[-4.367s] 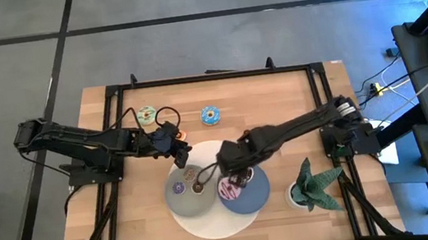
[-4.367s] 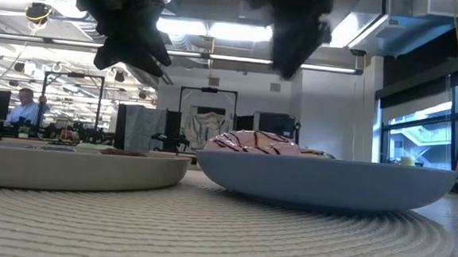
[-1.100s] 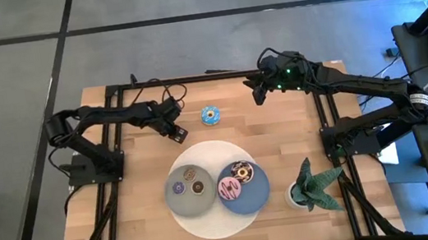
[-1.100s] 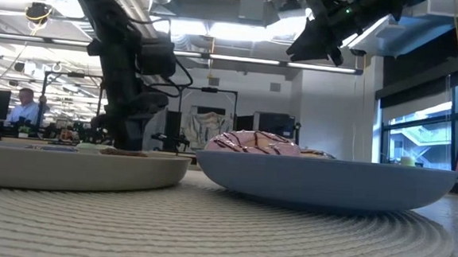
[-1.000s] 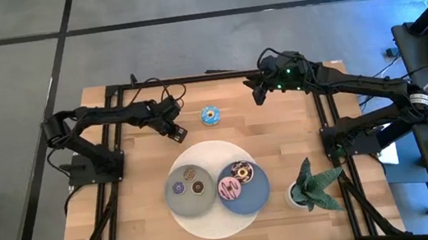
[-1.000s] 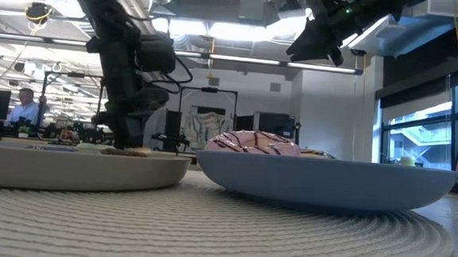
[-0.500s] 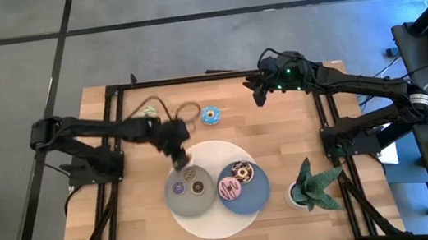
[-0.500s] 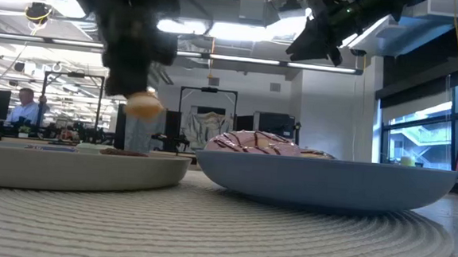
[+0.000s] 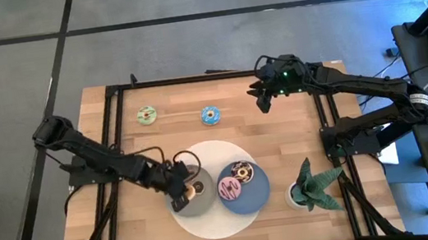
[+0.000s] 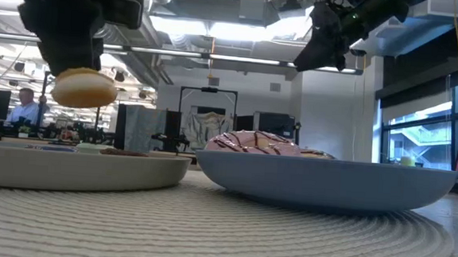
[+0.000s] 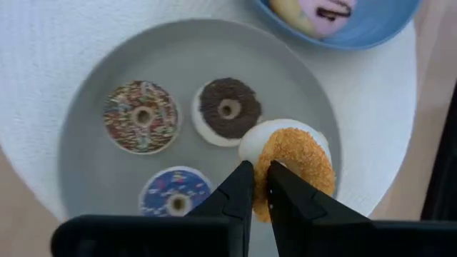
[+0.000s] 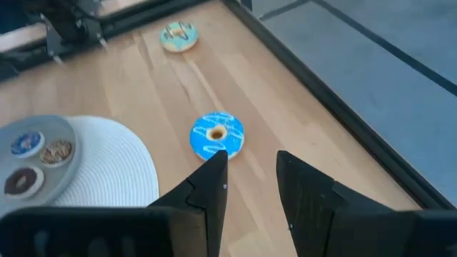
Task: Pick & Place donuts
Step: Put the small orange donut on the gray plate
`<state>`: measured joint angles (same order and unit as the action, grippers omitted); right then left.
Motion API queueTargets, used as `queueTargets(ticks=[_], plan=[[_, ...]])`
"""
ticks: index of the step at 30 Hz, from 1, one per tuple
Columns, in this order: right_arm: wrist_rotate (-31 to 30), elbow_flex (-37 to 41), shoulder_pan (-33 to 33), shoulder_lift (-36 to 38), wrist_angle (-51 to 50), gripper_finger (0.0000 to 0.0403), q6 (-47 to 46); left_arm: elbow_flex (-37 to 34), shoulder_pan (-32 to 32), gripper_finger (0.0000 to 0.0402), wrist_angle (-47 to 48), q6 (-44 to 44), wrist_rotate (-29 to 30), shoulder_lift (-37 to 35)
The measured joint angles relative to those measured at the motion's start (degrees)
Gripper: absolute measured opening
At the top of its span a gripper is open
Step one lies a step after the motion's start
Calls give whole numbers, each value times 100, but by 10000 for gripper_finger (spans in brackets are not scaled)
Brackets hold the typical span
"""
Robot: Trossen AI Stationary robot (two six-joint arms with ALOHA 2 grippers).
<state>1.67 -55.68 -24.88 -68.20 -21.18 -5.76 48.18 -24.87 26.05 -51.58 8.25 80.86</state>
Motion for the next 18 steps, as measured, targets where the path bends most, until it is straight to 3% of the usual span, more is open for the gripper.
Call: queueTargets(ticks=[11,18], plan=[[-2,0,-1,0,-100,123,9,0,-474,33,-516,-421,-304,871],[-2,0,-2,0,-97,123,9,0,-464,33,-403,-477,-112,1125]])
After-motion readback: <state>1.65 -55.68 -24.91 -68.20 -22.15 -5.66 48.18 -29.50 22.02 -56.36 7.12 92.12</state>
